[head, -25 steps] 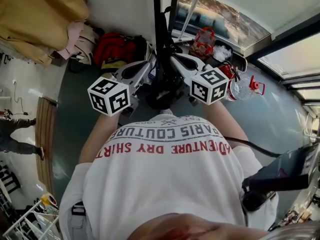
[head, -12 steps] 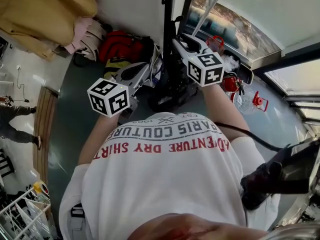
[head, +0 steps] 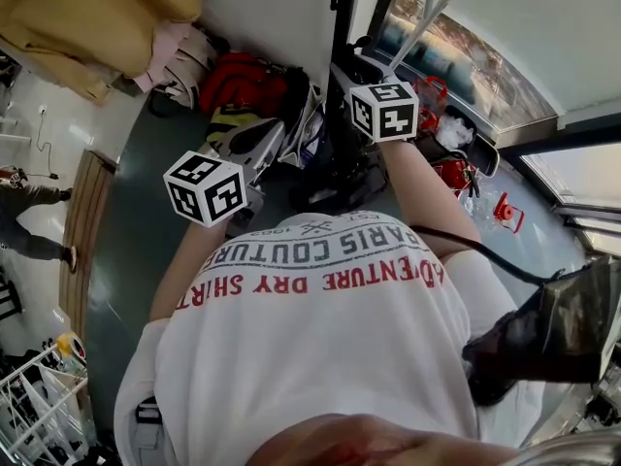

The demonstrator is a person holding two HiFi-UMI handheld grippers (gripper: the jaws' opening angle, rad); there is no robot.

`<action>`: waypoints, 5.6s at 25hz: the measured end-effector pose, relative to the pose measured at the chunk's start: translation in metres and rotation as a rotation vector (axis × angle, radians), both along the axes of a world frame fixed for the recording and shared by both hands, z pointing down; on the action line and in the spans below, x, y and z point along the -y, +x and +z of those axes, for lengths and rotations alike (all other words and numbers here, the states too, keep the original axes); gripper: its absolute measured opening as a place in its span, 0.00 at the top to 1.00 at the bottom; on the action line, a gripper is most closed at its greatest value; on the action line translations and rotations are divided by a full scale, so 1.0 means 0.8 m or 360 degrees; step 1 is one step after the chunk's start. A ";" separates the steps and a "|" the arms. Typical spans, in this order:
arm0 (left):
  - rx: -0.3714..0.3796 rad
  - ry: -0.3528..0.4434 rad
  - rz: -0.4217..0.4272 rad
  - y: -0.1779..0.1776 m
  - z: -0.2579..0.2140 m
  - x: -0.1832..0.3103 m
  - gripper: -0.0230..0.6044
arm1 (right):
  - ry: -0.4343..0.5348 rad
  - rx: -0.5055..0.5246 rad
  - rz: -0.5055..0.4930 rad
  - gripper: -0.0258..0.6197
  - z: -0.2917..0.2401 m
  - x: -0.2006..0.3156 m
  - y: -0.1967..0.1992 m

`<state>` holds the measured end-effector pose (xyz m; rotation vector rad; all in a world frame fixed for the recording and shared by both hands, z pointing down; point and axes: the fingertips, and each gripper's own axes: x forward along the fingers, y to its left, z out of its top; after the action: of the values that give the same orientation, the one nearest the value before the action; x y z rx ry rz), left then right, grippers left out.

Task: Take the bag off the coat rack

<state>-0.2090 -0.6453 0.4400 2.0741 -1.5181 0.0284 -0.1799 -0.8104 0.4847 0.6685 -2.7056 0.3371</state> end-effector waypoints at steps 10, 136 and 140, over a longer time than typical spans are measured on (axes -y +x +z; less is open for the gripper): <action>-0.0024 0.0002 -0.0054 -0.007 0.003 -0.009 0.96 | 0.0062 -0.0054 0.0070 0.86 -0.005 -0.002 0.008; 0.0006 0.0438 0.0677 0.298 -0.176 -1.159 0.96 | 0.0064 0.0575 0.0089 0.91 -0.241 -1.370 0.360; 0.0000 0.0441 0.0678 0.288 -0.177 -1.159 0.96 | 0.0067 0.0554 0.0079 0.91 -0.240 -1.370 0.346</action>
<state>0.0215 0.2816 0.2982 2.5862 -1.1026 -0.0232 0.0971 0.2859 0.2925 0.7506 -3.0356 0.4465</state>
